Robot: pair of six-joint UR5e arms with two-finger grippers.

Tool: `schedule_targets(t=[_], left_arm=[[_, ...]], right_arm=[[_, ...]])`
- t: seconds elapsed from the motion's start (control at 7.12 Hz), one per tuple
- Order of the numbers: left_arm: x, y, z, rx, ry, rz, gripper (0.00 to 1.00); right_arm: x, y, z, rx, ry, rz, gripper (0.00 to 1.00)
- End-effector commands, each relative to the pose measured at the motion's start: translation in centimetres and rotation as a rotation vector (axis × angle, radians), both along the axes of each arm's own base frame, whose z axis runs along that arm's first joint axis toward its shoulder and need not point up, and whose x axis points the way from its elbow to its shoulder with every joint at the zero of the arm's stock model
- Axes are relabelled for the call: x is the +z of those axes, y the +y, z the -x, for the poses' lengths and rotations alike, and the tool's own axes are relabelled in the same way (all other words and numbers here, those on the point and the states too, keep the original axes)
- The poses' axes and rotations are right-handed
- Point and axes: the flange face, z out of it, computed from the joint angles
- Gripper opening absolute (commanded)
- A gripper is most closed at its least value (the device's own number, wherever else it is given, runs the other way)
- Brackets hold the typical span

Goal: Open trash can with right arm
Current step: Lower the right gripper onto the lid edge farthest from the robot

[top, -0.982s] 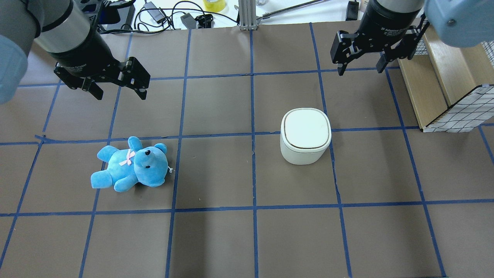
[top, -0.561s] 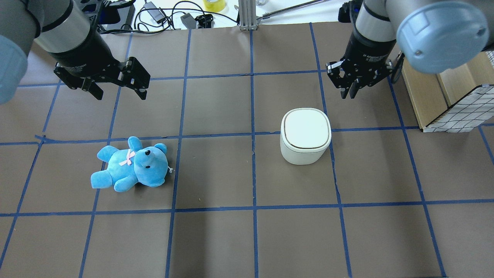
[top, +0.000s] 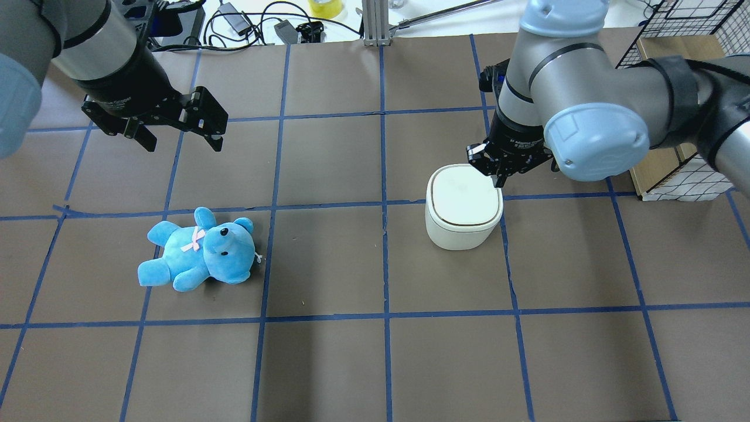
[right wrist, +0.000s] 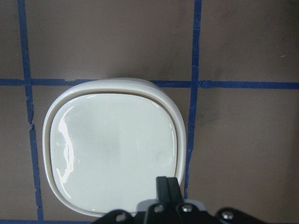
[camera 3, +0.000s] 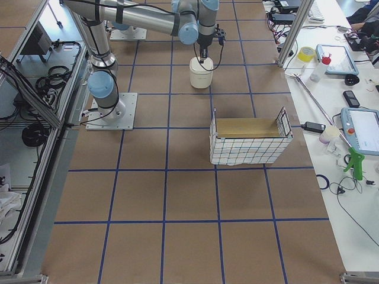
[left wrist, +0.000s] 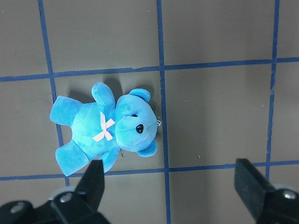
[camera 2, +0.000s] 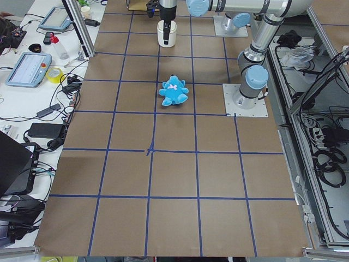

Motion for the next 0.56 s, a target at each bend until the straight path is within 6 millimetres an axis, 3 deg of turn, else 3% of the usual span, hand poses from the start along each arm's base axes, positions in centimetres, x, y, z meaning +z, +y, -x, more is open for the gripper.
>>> schedule_targets(t=[0.0, 0.42], left_arm=[[0.00, 0.00, 0.00, 0.000, 0.000, 0.000, 1.00], [0.00, 0.00, 0.00, 0.000, 0.000, 0.000, 1.00]], right_arm=[[-2.72, 0.35, -0.92, 0.022, 0.005, 0.021, 0.00], [-3.31, 0.18, -0.94, 0.024, 0.006, 0.014, 0.00]])
